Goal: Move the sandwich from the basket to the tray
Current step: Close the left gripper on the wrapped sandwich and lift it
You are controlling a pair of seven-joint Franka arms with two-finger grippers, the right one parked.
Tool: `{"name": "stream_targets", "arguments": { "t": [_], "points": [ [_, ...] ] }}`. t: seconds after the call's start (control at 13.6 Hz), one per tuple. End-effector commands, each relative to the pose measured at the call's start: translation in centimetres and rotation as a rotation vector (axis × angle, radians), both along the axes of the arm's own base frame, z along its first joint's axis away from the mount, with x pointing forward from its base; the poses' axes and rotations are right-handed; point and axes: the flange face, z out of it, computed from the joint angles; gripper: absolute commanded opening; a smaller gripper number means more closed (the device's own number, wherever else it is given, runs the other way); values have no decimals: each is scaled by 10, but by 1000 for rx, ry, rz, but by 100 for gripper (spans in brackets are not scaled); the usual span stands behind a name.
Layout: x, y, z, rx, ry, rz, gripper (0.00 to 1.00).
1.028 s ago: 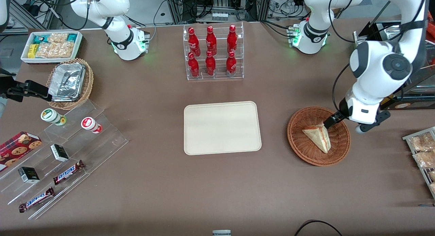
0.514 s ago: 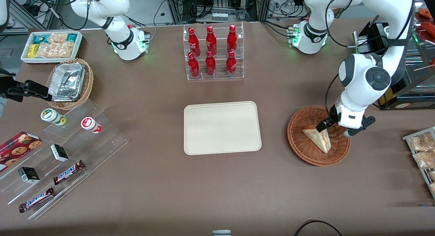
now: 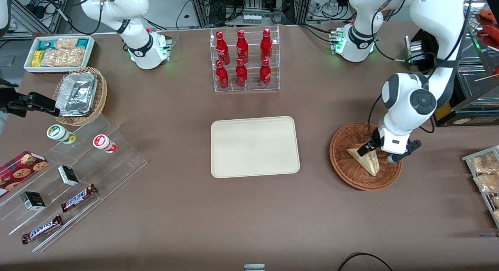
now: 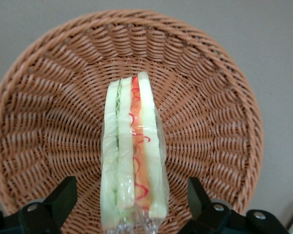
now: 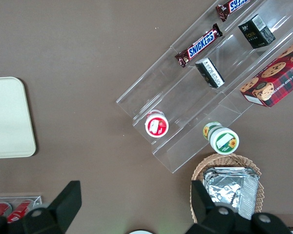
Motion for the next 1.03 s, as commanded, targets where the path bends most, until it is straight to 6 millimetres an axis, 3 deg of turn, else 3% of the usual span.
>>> {"name": "stream_targets", "arguments": {
  "t": [0.0, 0.29, 0.37, 0.59, 0.73, 0.95],
  "points": [
    [-2, -3, -15, 6, 2, 8, 94],
    [-1, -3, -18, 6, 5, 9, 12],
    [0, -3, -15, 6, 2, 9, 0],
    [-1, -4, 5, 11, 4, 3, 0],
    [1, -9, 40, 22, 29, -16, 0],
    [10, -27, 112, 59, 86, -57, 0]
  ]
}}
